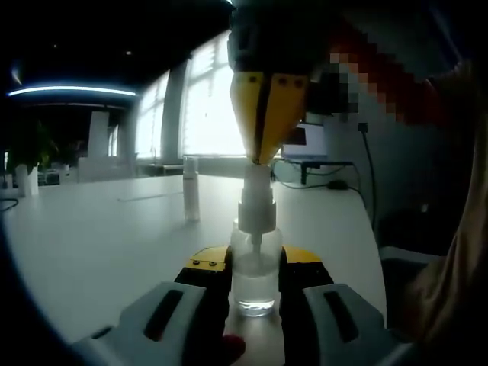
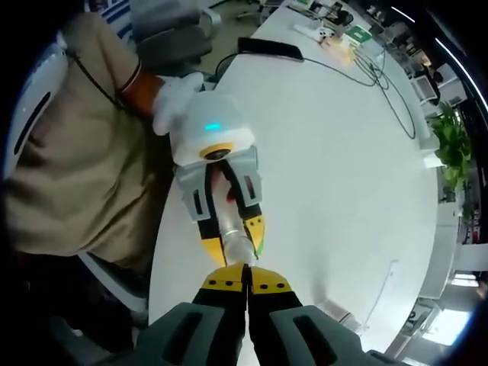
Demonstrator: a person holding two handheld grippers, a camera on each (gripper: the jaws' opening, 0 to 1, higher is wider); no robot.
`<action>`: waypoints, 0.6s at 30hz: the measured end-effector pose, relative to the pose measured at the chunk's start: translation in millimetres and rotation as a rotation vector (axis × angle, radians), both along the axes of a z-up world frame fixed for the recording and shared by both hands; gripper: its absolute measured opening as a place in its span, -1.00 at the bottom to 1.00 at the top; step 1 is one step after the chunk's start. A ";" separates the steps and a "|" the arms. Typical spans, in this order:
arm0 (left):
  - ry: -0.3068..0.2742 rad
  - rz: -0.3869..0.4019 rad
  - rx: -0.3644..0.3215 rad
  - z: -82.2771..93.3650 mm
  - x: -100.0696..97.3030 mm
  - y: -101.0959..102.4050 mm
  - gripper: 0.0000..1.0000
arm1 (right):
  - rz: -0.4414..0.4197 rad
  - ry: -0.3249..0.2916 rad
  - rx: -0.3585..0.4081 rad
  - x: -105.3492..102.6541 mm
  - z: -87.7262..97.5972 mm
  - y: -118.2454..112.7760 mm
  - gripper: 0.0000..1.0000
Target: Clamp pump bottle remove cover press pump head put on cover
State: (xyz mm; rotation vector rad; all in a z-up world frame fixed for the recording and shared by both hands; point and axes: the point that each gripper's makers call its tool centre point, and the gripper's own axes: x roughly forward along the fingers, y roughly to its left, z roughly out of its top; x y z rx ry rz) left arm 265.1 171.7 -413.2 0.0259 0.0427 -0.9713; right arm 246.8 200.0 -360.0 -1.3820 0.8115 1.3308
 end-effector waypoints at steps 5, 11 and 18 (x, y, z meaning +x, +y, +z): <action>-0.002 0.000 0.002 -0.3 0.6 0.7 -0.70 | 0.004 0.005 -0.011 0.5 -2.5 -0.2 -1.00; -0.004 0.000 0.003 -0.2 0.7 0.7 -0.70 | 0.007 0.015 -0.023 -0.2 -5.3 -0.5 -1.00; -0.004 0.000 0.004 -0.2 -0.2 0.3 -0.70 | -0.006 0.025 -0.030 -0.7 -6.6 -0.4 -1.00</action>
